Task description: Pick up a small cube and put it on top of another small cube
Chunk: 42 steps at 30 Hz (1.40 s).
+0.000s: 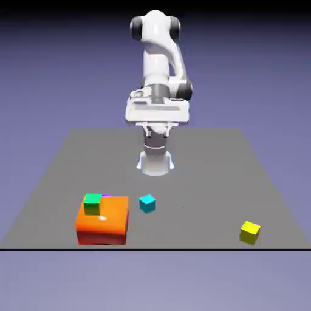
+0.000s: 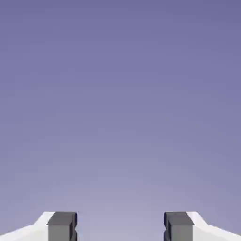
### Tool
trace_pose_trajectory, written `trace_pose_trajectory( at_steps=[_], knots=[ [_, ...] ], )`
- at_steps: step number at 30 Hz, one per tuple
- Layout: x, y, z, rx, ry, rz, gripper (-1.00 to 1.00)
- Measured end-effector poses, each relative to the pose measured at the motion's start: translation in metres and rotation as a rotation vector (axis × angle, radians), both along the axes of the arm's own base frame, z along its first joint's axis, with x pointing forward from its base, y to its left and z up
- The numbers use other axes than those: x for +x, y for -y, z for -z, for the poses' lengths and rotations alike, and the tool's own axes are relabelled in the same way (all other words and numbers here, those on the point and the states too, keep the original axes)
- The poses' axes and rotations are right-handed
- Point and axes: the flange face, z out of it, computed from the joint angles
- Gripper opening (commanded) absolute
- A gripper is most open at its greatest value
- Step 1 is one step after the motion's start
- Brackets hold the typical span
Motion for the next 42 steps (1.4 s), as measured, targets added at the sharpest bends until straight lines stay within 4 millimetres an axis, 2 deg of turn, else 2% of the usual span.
trace_pose_trajectory(
  at_steps=[4, 8, 12, 13, 15, 16, 17, 18, 24, 25, 27, 33, 35, 36, 37, 42],
  knots=[
    [0.011, 0.051, 0.056, -0.023, -0.200, 0.081, 0.00],
    [0.008, 0.103, 0.114, -0.011, -0.400, 0.154, 0.00],
    [-0.011, 0.152, 0.173, 0.035, -0.597, 0.216, 0.00],
    [-0.020, 0.169, 0.187, 0.057, -0.644, 0.247, 0.00],
    [-0.031, 0.180, 0.216, 0.088, -0.739, 0.245, 0.00],
    [-0.045, 0.198, 0.230, 0.121, -0.784, 0.278, 0.00],
    [-0.051, 0.202, 0.243, 0.139, -0.825, 0.275, 0.00],
    [-0.051, 0.201, 0.243, 0.138, -0.825, 0.274, 0.00],
    [-0.055, 0.200, 0.310, 0.138, -0.825, 0.274, 0.00],
    [-0.055, 0.200, 0.313, 0.138, -0.825, 0.274, -1.00],
    [-0.055, 0.200, 0.313, 0.138, -0.825, 0.274, -1.00],
    [-0.051, 0.201, 0.246, 0.138, -0.825, 0.274, -1.00],
    [-0.051, 0.201, 0.243, 0.138, -0.825, 0.274, -1.00],
    [-0.054, 0.202, 0.251, 0.159, -0.859, 0.301, -1.00],
    [-0.053, 0.208, 0.244, 0.176, -0.859, 0.339, -1.00],
    [-0.050, 0.239, 0.168, 0.326, -0.746, 0.654, -1.00]
  ],
)
